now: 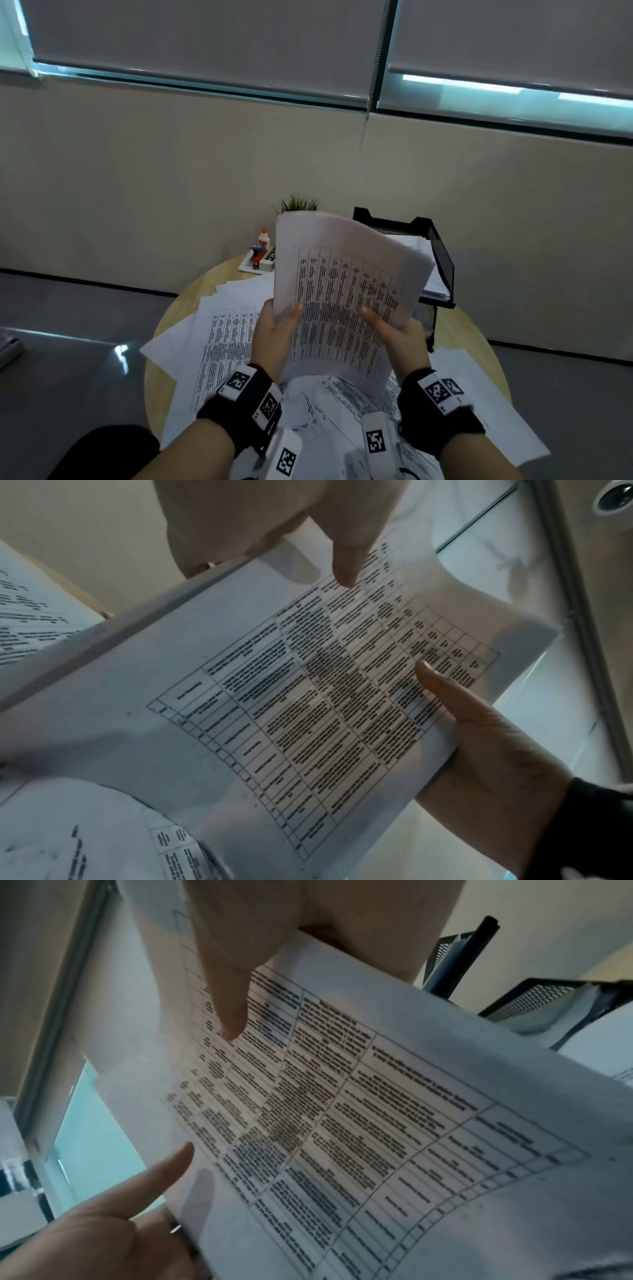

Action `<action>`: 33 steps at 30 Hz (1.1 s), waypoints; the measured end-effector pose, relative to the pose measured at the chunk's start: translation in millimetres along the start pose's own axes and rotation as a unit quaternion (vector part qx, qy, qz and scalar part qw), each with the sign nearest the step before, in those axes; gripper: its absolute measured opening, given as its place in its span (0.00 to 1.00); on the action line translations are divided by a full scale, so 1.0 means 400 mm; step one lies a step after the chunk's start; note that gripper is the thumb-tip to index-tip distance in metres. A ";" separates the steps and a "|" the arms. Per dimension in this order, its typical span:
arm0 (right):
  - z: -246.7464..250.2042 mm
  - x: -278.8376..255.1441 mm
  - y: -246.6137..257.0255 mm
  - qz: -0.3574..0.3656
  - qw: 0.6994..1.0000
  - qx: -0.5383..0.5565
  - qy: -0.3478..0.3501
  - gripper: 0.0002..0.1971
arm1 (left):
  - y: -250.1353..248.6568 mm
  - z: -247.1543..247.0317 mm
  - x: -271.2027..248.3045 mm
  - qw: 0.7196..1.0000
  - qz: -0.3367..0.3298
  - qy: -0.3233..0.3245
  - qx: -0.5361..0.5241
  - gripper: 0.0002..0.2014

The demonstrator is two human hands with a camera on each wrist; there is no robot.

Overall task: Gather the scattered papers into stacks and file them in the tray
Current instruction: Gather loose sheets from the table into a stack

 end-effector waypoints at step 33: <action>0.014 0.042 0.031 0.011 1.000 -0.022 0.003 0.12 | -0.048 0.009 -0.010 0.999 -0.026 -0.018 -0.022 0.17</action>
Point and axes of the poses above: each hand's wrist, its own x-axis towards the middle knuckle, its own z-axis out of the back of the hand, y = z × x, the point moved 6 cm from there along x, towards the middle knuckle, and after that the axes turned 15 degrees about -y, right-handed, at the moved point
